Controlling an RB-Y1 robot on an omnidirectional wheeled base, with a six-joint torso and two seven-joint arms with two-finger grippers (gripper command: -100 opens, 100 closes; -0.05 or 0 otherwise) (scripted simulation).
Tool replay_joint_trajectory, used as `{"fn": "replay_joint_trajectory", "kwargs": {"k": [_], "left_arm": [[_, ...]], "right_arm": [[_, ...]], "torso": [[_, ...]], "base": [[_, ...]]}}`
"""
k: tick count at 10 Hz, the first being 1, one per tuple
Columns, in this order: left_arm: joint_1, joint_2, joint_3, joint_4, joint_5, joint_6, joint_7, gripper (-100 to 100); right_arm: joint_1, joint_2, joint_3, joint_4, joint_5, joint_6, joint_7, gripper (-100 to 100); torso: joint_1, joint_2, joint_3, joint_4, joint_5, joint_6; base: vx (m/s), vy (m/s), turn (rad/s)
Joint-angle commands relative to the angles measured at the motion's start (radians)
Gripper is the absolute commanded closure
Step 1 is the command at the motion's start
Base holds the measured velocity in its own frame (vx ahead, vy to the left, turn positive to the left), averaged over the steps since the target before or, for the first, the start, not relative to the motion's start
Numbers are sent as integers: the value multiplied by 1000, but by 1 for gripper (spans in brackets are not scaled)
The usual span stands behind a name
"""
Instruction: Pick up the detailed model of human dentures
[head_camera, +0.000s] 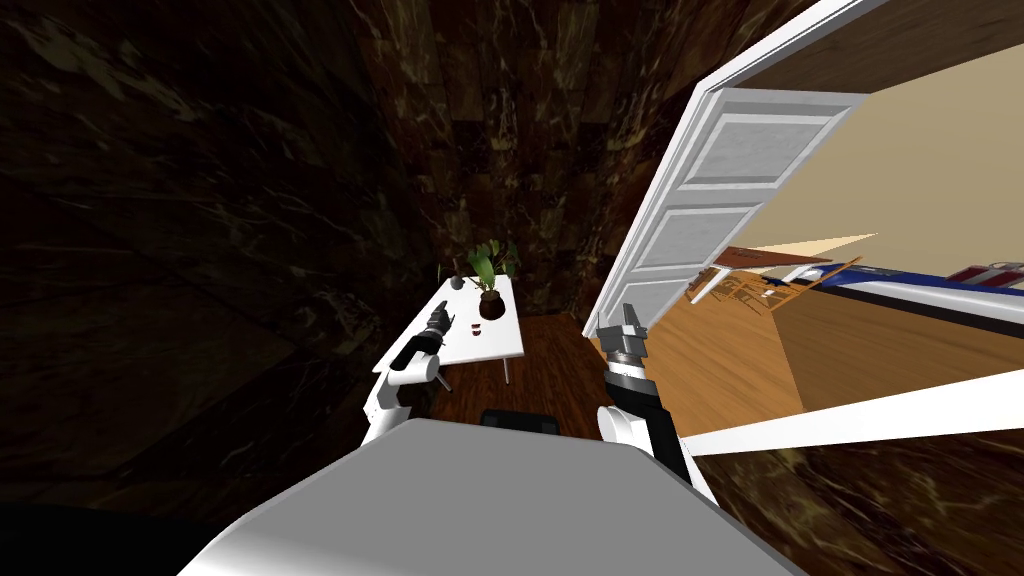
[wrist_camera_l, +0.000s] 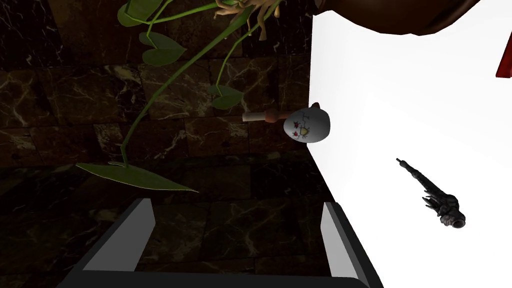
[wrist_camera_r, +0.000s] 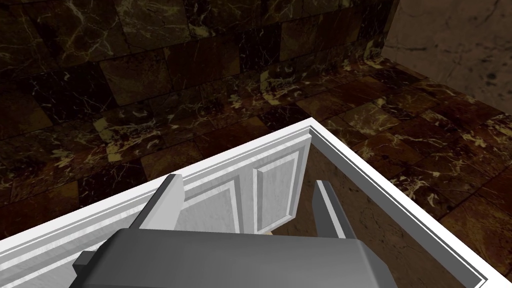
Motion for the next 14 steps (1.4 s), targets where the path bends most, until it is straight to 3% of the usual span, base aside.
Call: {"fn": "replay_joint_trajectory", "kwargs": {"k": [1, 4, 11, 14], "left_arm": [[-14, -1, 12, 25, 1, 50, -2, -100], [-30, 0, 24, 49, 2, 96, -3, -100], [-106, -1, 81, 171, 7, 290, -9, -100], [-121, 0, 92, 194, 8, 340, -10, -100]], "right_arm": [[0, 0, 0, 0, 0, 0, 0, 0], [0, 0, 0, 0, 0, 0, 0, 0], [0, 0, 0, 0, 0, 0, 0, 0], [0, 0, 0, 0, 0, 0, 0, 0]], "torso": [[0, 0, 0, 0, 0, 0], [0, 0, 0, 0, 0, 0], [-1, 0, 0, 0, 0, 0], [0, 0, 0, 0, 0, 0]], "base": [[22, -32, -51], [20, -28, -28], [26, -37, -41], [23, -24, -26]]}}
